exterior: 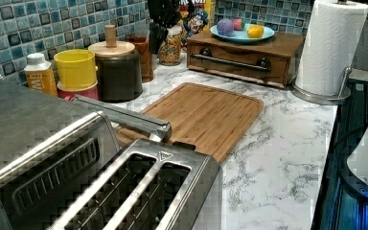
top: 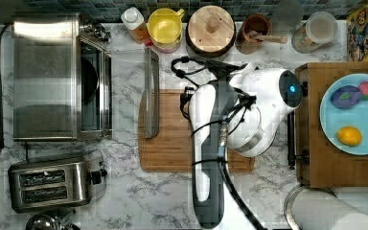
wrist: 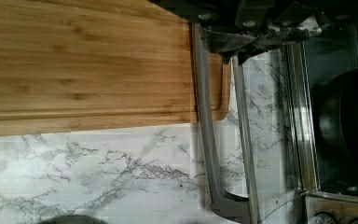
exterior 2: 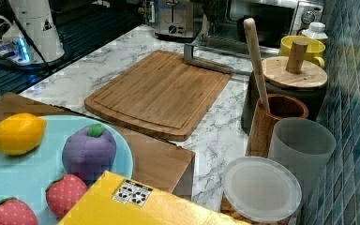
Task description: Close the oven.
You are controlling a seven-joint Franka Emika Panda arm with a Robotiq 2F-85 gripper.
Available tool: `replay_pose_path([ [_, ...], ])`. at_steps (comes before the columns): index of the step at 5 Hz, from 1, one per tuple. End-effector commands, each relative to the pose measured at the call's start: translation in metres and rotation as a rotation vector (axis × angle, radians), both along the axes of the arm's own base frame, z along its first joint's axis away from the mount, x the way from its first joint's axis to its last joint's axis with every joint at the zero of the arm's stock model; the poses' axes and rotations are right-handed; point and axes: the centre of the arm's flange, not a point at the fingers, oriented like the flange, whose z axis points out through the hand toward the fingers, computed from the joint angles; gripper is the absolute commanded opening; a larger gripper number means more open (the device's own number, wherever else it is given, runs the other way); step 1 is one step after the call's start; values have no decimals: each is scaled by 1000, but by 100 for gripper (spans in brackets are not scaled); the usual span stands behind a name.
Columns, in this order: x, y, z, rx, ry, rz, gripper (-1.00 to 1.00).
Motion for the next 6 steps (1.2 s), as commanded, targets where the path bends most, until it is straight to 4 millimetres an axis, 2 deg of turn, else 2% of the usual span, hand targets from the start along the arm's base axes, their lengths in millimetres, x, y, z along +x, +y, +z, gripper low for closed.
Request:
replay_pose_path([
  [1,8,66,-51,74,-55,150,-100],
  [3,11,67,-85,66,-152,69,-100],
  [4,21,68,-104,83,-114,50,-100],
  [5,24,81,-98,115,-154,67,-100],
  [6,36,101,-105,113,-114,105,-100],
])
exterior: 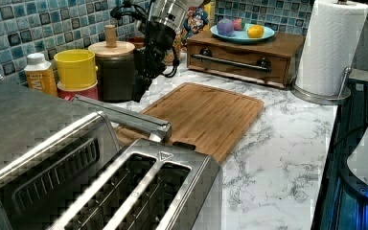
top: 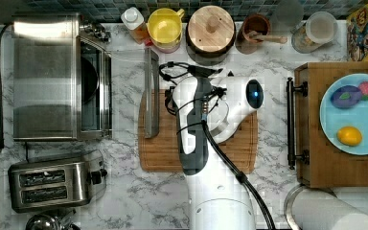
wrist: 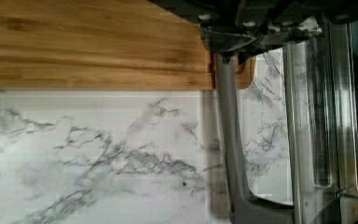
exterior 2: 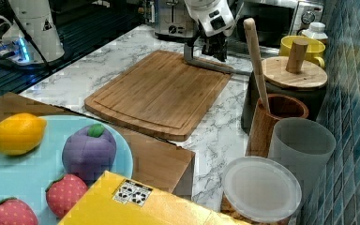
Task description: Close the oven.
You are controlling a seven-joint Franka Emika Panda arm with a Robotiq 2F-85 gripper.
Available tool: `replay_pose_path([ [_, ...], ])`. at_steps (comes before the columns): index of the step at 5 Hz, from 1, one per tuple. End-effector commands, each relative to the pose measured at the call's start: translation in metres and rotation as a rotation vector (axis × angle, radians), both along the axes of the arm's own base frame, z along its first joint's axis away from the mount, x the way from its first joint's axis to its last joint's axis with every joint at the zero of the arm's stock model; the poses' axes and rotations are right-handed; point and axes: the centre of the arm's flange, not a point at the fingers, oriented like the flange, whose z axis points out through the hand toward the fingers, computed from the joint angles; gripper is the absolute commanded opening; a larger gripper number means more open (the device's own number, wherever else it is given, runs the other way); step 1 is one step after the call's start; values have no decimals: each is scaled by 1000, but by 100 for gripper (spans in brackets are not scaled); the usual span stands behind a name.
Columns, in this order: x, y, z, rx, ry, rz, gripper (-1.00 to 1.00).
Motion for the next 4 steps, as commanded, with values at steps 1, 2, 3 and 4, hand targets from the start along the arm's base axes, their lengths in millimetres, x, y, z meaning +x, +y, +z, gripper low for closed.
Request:
replay_pose_path([
  [1,25,63,19,82,-56,92,-100],
  [2,30,77,15,100,-36,78,-100],
  [3,40,87,6,110,20,76,-100],
  [4,49,95,-11,132,78,92,-100],
])
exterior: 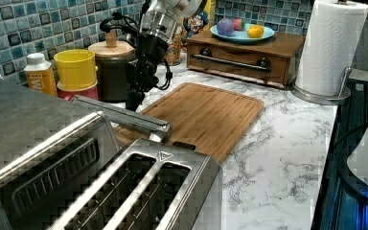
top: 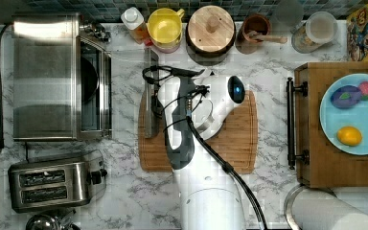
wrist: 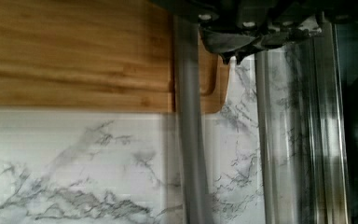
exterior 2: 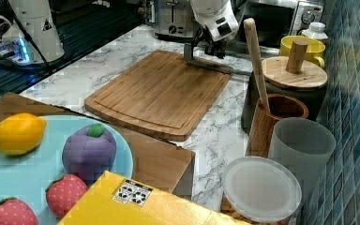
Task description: Close the oven.
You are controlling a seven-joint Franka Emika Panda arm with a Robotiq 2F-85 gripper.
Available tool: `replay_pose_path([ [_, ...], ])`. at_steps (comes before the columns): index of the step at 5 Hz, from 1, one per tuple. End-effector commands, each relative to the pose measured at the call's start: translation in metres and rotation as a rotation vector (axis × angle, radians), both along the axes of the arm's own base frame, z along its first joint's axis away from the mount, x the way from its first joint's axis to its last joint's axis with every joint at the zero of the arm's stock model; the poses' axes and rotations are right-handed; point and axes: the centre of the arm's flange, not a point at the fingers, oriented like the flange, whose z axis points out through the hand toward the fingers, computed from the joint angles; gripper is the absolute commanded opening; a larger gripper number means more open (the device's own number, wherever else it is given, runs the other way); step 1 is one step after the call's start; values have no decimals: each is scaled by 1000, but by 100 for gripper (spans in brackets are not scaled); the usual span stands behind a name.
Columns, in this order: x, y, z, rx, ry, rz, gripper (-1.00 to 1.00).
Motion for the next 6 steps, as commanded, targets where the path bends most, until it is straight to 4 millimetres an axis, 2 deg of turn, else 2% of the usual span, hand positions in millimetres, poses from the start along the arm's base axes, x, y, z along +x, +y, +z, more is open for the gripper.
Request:
replay_pose_path([
  [1,44,52,8,124,38,-13,-100],
  [3,38,53,28,169,31,-2,-100],
  [4,29,64,50,179,-4,-3,-100],
  [5,25,88,81,184,-36,53,-100],
  [6,14,127,111,154,-77,111,-100],
])
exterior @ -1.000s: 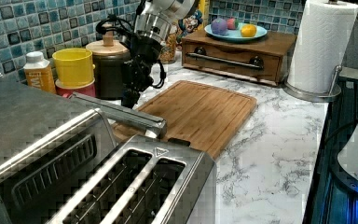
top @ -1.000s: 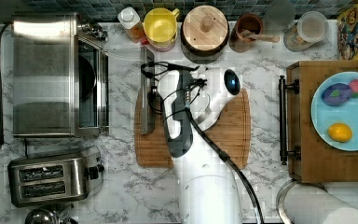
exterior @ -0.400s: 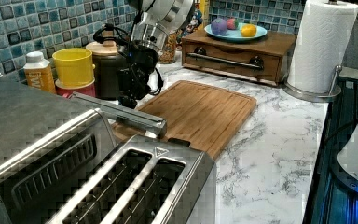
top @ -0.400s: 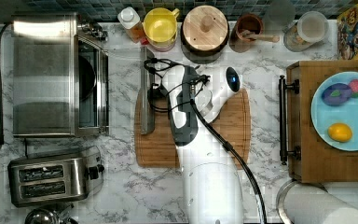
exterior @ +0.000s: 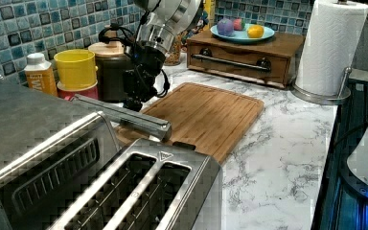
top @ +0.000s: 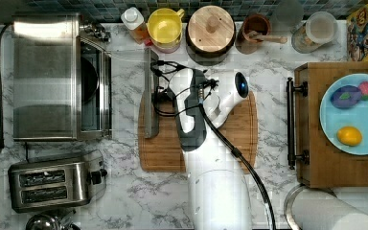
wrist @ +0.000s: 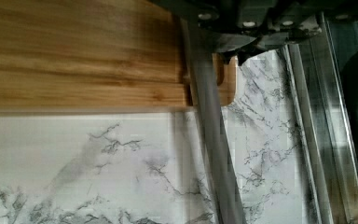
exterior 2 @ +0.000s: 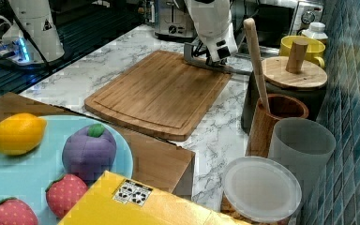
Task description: Close the oven.
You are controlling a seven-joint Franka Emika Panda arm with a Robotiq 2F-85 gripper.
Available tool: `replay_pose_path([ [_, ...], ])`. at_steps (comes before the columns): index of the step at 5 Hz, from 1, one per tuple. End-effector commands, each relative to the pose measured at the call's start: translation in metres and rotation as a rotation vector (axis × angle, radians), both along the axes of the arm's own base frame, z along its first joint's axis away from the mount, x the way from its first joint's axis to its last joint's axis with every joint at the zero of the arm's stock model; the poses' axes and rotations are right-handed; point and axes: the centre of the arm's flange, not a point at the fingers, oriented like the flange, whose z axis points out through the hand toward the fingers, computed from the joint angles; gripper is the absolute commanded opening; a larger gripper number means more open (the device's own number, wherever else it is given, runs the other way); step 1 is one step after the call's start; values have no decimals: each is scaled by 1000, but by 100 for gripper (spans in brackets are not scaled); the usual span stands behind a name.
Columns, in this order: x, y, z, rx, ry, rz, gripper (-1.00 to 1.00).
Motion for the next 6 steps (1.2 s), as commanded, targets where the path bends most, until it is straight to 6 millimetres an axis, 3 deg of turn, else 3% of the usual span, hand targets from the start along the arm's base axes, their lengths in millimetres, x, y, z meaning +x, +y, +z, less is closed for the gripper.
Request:
replay_pose_path([
  [1,-3,167,168,44,-211,220,-100],
  [2,-14,202,182,-70,-255,254,-100],
  [4,-18,249,202,-295,-286,262,-100],
  [6,-34,268,247,-450,-376,215,-100],
])
